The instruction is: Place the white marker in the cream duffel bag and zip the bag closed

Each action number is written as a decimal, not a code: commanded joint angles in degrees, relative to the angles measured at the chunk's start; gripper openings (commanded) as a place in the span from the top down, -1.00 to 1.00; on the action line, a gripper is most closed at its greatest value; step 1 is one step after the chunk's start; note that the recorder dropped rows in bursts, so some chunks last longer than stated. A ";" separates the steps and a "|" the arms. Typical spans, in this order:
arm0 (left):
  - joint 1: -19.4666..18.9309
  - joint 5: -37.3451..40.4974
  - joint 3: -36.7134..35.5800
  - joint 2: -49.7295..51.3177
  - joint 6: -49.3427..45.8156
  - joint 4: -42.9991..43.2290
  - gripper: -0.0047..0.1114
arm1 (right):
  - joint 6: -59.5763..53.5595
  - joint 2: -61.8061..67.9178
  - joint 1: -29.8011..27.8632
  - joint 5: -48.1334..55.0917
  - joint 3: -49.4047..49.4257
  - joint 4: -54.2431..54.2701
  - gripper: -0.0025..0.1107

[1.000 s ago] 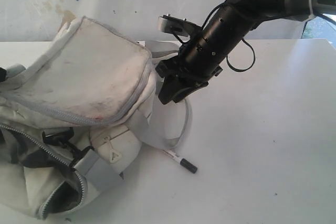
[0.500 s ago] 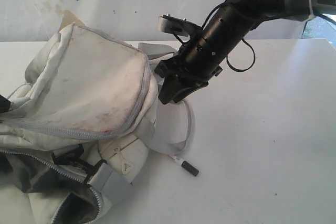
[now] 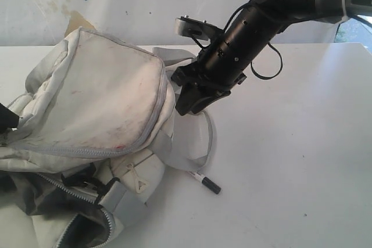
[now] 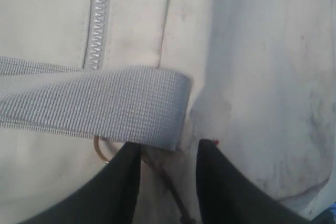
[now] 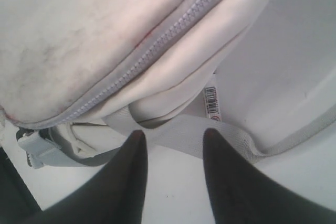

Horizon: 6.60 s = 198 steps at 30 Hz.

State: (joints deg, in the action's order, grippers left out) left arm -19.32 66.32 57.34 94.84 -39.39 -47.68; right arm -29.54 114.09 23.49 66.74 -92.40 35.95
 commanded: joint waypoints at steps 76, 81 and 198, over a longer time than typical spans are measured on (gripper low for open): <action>6.67 2.63 2.05 -14.50 -29.51 -12.15 0.92 | -0.23 -2.35 -0.18 -0.82 -0.33 0.21 0.39; 12.38 2.85 2.05 -14.50 -37.63 -6.67 0.92 | -0.97 -2.35 -0.18 -0.42 -0.33 0.21 0.39; 4.66 2.02 0.57 -0.23 -2.56 -16.53 0.91 | -57.47 7.26 24.01 -33.68 -0.33 18.07 0.11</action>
State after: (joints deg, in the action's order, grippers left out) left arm -14.48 67.76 57.54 94.92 -41.50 -62.09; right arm -86.29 121.01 47.19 33.43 -92.40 53.80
